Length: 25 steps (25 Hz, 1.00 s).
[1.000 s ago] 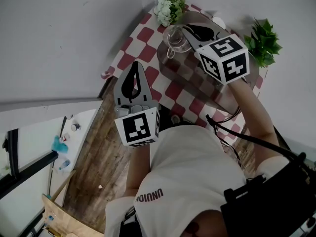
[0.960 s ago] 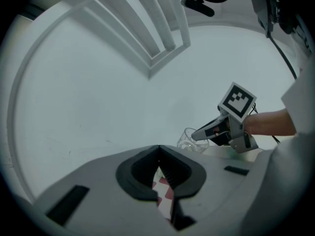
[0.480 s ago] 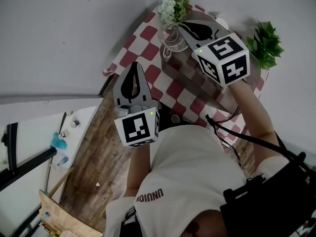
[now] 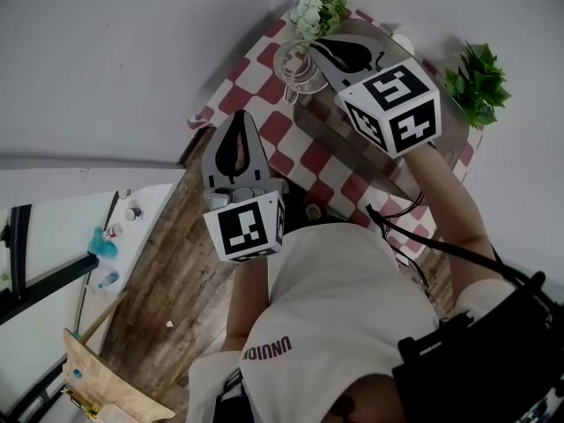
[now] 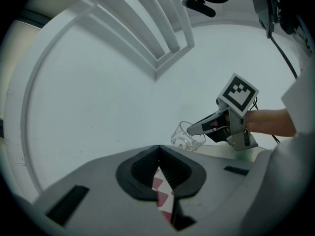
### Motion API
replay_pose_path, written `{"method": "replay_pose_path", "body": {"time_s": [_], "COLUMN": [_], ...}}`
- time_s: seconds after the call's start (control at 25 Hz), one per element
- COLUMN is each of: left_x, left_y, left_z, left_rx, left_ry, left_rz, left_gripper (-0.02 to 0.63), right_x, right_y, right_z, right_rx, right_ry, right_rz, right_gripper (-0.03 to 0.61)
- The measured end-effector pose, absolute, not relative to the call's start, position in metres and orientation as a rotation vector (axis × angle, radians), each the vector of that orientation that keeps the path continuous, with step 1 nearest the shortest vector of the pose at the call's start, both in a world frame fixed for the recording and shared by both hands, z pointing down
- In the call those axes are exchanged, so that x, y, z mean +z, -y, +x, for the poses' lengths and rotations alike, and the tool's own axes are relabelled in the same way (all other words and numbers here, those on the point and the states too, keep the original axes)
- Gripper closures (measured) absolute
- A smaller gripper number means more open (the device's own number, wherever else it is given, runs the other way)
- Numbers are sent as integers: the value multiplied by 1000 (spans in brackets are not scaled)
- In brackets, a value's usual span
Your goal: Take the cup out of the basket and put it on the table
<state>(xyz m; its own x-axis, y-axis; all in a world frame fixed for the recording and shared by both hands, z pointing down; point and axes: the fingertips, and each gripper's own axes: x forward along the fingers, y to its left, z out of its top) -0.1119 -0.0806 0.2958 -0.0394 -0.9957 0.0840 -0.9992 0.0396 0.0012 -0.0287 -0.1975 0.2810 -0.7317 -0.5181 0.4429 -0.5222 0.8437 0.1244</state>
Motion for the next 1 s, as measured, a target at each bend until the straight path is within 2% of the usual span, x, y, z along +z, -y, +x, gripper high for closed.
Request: {"method": "replay_pose_path", "body": {"time_s": [1.0], "left_x": [296], "left_y": [50], "left_z": [-140], "left_rx": [89], "left_ry": [2338], "left_rz": [1995], "left_gripper": [601], "right_x": [292], "right_y": [157], "right_z": [-83], "right_rx": [20], "right_ry": [2591], "right_rz": [555], "right_gripper": [534]}}
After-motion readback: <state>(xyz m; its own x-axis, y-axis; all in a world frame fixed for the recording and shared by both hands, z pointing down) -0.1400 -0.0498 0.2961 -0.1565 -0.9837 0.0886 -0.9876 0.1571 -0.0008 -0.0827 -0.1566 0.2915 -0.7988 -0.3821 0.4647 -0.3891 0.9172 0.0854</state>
